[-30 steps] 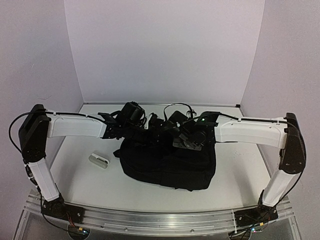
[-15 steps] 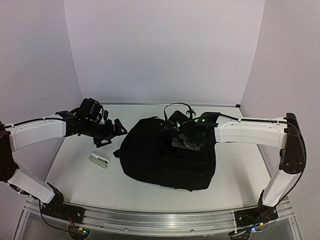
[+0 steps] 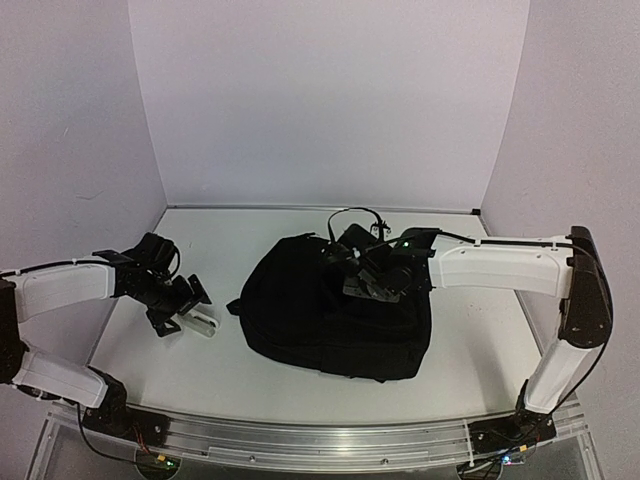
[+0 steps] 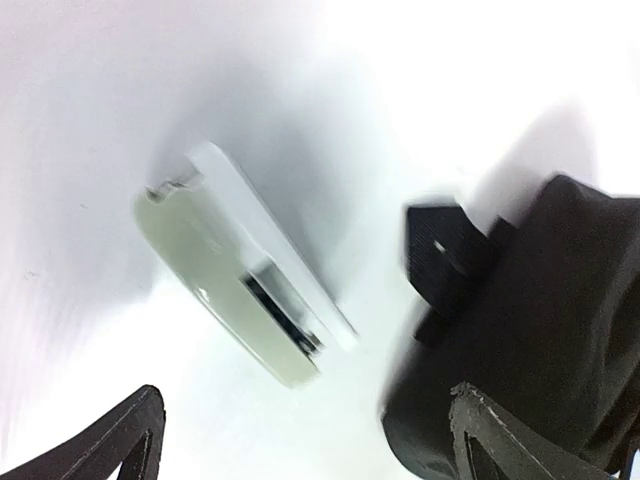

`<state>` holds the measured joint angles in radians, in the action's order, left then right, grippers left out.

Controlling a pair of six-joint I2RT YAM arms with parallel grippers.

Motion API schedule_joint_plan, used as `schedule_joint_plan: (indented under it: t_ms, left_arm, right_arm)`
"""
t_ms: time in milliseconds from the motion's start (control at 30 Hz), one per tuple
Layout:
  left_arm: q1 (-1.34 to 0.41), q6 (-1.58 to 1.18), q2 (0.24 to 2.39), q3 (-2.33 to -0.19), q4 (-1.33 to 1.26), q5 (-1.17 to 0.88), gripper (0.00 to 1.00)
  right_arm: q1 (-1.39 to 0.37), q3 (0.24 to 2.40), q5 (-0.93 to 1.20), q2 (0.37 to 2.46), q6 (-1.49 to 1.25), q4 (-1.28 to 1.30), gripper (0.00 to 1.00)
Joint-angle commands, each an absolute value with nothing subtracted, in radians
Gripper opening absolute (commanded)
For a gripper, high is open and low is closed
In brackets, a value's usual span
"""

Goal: Pack the student bag
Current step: Adjust the student bag at the center of the board, then pick up the stationery from the center of the board.

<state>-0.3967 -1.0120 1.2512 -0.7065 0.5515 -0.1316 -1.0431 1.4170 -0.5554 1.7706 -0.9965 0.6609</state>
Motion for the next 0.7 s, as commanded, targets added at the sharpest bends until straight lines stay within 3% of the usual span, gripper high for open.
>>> schedule_joint_plan:
  t_ms: [0,233,667]
  left_arm:
    - [-0.359,-0.954,1.283,-0.69,0.444,-0.157,1.0]
    - [-0.344,-0.857,1.426,-0.729,0.399,-0.139,0.97]
    - [-0.344,-0.604,1.626,-0.863,0.275,-0.059,0.71]
  right_arm:
    - [-1.036,1.417,-0.569,1.735,-0.992,0.649,0.0]
    - [-1.036,1.419,-0.564,1.726,-1.003,0.648,0.0]
    - [-1.036,1.426,-0.544,1.741,-1.004,0.647,0.0]
